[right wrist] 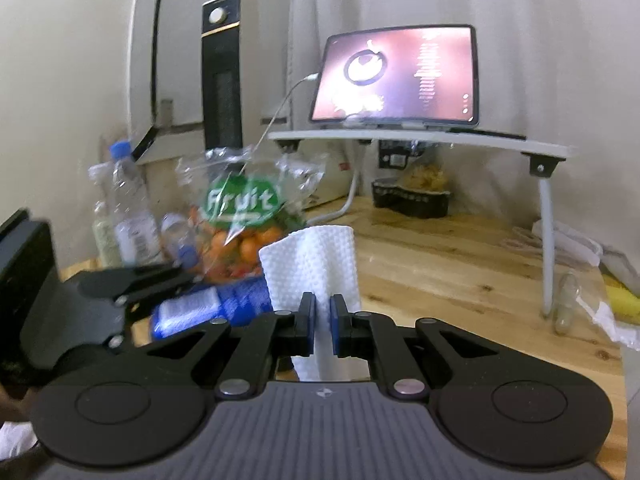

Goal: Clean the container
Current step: 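Wipe the can with the tissue in the right gripper while the left gripper holds it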

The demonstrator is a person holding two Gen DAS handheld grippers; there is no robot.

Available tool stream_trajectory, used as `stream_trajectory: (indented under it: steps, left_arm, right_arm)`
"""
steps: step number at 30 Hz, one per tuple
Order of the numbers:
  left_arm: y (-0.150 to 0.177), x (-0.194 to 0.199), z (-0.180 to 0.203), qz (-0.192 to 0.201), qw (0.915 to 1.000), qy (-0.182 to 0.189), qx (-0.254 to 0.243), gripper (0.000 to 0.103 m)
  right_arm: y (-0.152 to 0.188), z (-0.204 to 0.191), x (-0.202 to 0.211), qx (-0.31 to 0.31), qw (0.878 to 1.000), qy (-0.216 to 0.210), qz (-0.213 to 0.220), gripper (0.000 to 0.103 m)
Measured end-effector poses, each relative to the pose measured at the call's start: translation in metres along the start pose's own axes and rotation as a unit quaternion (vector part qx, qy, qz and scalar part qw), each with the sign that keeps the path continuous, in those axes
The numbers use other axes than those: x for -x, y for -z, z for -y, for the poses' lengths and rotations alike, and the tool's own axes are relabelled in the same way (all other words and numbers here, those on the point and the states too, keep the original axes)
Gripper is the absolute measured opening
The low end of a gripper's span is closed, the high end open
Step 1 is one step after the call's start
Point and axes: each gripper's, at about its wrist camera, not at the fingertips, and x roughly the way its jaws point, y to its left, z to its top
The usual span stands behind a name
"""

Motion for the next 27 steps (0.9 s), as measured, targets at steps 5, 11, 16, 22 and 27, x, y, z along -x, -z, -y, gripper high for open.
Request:
stream_trajectory:
  steps: [5,11,16,22,27]
  left_arm:
    - [0.0,0.001,0.005,0.0,0.9999,-0.001,-0.013,0.067]
    - [0.0,-0.001,0.004,-0.006,0.9999,0.004,-0.01,0.067]
    - [0.001,-0.001,0.006,-0.005,0.9998,0.006,-0.017,0.067]
    - [0.001,0.0,0.006,-0.003,0.9998,0.007,-0.016,0.067]
    - [0.0,0.0,0.015,-0.003,0.999,0.006,-0.044,0.067]
  right_arm:
    - [-0.012,-0.005,-0.01,0.002,1.0,-0.018,0.011,0.011]
    - [-0.013,-0.031,-0.012,0.019,0.996,-0.089,-0.002,0.013]
    - [-0.007,-0.045,0.007,0.03,0.992,-0.121,-0.011,0.013]
    - [-0.007,-0.017,0.009,0.017,0.998,-0.06,-0.011,0.013]
    - [-0.02,-0.001,-0.011,0.007,0.999,-0.031,-0.007,0.013]
